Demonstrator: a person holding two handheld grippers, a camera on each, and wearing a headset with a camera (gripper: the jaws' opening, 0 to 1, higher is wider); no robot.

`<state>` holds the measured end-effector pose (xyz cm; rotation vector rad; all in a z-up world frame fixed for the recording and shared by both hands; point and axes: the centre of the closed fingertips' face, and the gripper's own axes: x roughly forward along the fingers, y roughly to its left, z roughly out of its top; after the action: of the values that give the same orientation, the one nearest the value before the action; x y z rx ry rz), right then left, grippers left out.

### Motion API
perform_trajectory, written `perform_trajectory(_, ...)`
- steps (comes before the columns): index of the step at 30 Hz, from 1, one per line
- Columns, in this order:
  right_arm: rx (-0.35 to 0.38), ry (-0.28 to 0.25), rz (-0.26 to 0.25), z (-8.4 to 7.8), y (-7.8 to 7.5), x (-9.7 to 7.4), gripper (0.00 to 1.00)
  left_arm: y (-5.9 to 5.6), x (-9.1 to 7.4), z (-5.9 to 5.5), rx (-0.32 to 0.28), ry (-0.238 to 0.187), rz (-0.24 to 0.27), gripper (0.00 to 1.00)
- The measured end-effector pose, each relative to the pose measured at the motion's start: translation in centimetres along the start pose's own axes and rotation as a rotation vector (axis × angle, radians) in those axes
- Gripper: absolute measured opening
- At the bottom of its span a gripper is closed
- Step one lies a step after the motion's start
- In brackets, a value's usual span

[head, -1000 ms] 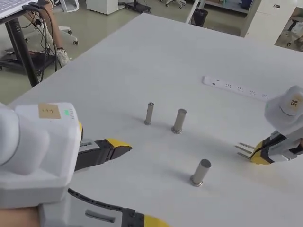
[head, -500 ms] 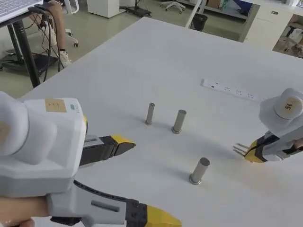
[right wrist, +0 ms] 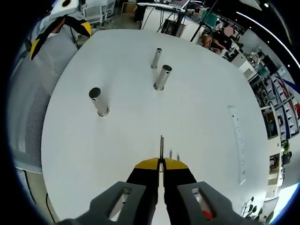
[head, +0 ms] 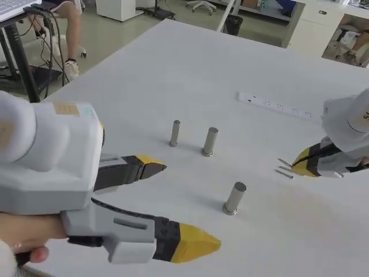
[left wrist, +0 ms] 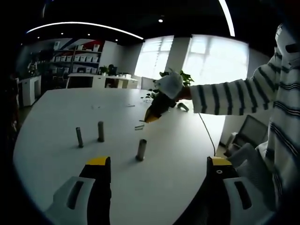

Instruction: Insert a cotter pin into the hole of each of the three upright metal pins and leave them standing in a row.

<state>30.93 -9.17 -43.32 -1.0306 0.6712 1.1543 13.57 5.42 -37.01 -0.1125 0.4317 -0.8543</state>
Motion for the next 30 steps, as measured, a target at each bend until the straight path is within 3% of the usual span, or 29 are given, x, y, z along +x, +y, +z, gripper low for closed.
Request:
perform_trajectory(13, -0.099, -0.122, -0.097, 4.2, 0.9, -3.2, 0.00, -0.1, 1.3, 1.5, 0.004, -0.020, -0.016, 0.76)
perform_trajectory(19, -0.131, -0.175, -0.143, 5.7, 1.6, -4.4, 0.00, 0.3, 1.9, 2.8, -0.029, -0.062, -0.024, 0.71)
perform_trajectory(24, -0.163, -0.201, -0.187, 6.9, 2.2, -5.2, 0.00, 0.8, 2.4, 3.8, -0.062, -0.084, -0.033, 0.68)
perform_trajectory(26, -0.227, -0.174, -0.244, 7.0, 1.8, -5.5, 0.00, 1.1, 2.5, 4.0, -0.086, -0.086, -0.041, 0.66)
perform_trajectory(30, -0.240, -0.204, -0.255, 8.0, 2.8, -5.8, 0.00, 1.6, 2.8, 4.6, -0.097, -0.104, -0.029, 0.63)
